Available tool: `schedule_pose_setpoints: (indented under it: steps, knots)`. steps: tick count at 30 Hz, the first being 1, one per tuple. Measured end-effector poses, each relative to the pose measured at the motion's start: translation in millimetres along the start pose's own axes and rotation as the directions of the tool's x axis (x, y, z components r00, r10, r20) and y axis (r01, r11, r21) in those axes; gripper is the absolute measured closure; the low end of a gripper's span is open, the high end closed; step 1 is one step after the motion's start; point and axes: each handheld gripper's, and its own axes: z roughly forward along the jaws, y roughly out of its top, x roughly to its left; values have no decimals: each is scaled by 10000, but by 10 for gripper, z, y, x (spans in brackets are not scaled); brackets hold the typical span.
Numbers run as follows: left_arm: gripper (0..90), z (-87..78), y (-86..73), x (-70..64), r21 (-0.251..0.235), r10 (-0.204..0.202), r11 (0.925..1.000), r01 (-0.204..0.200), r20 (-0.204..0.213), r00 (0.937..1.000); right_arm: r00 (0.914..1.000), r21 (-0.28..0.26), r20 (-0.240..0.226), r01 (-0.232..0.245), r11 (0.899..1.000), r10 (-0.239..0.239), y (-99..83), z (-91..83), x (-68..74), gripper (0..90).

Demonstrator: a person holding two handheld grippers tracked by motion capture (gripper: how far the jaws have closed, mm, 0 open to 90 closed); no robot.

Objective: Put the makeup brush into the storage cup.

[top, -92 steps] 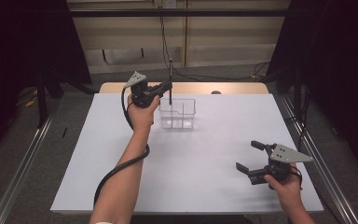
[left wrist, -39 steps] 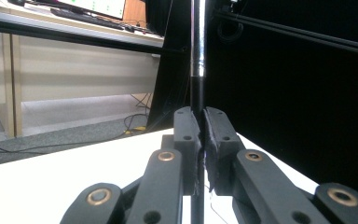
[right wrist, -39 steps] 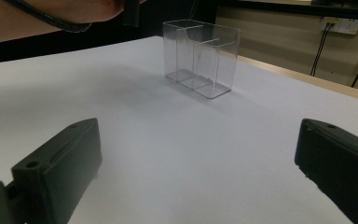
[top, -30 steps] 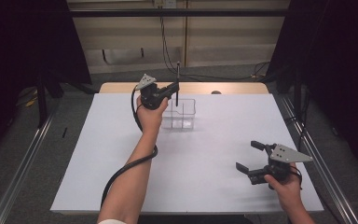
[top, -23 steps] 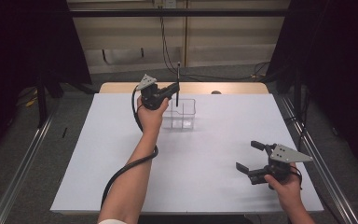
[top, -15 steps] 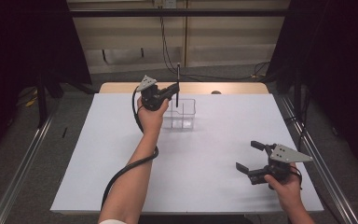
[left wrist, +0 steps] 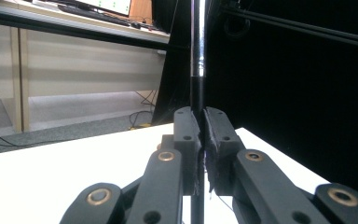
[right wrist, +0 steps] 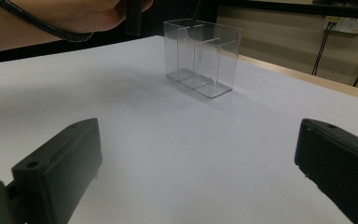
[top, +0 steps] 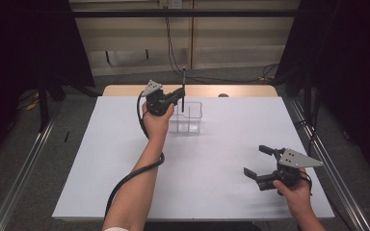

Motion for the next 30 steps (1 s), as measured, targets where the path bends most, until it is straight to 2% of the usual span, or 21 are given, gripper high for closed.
schedule_pose_setpoints:
  steps: [30]
  knots:
    - [841, -48, -111, 9, 42, 122, 9999, -121, -53, 9999, 10000, -177, -10, -77, 9998, 76, 5, 1, -1, 0]
